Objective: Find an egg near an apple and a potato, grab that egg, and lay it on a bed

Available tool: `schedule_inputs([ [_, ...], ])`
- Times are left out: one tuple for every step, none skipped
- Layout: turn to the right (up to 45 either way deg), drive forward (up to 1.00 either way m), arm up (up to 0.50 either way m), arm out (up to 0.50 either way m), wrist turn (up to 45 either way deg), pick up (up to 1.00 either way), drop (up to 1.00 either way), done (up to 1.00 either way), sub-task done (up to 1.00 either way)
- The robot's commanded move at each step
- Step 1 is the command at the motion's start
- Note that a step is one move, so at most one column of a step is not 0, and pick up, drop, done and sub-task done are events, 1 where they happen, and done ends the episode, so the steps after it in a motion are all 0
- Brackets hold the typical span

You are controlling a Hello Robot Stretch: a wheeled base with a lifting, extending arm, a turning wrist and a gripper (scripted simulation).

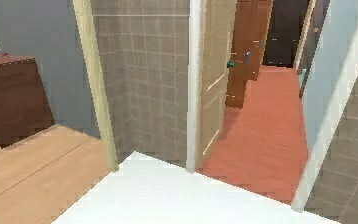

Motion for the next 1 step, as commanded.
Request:
schedule_inputs([
  [0.0, 0.6, 0.0, 0.0, 0.0, 0.0, 0.0, 0.0, 0.0],
])
